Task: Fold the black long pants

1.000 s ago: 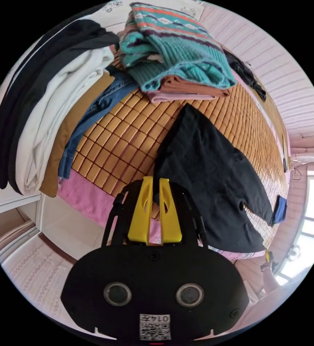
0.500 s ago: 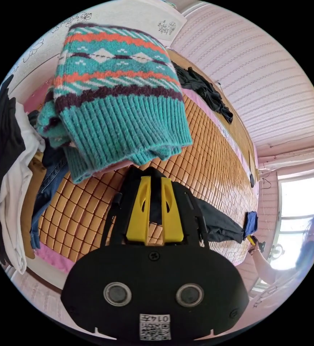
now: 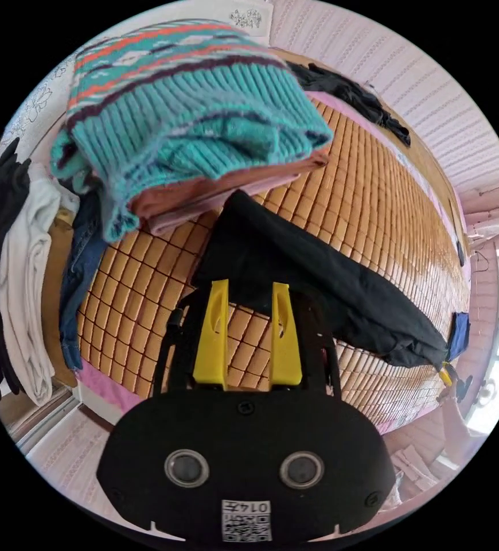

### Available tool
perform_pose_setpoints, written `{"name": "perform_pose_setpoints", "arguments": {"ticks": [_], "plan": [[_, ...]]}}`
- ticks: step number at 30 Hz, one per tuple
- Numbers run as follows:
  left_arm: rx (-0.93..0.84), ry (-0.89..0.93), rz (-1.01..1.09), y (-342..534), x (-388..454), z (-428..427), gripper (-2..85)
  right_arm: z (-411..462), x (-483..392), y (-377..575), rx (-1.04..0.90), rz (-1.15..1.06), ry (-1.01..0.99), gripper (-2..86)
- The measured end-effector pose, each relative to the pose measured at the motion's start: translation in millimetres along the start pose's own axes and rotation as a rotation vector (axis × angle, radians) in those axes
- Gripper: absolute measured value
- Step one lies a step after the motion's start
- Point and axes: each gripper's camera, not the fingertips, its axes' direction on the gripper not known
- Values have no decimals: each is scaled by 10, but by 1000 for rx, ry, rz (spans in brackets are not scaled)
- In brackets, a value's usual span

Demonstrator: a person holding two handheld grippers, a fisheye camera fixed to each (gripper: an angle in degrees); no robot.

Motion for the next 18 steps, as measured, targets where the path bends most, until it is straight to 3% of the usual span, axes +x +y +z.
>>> {"name": "perform_pose_setpoints", "arguments": {"ticks": [4, 7, 18], "plan": [[-15, -194, 106, -98, 497, 105, 68, -19, -300, -40, -7, -93, 111, 101], [-73, -233, 208, -162, 744, 75, 5, -47, -541, -68, -33, -223, 141, 50], [-295, -276, 381, 299, 819, -241, -5, -201, -643, 176, -349, -583, 330, 46]]}}
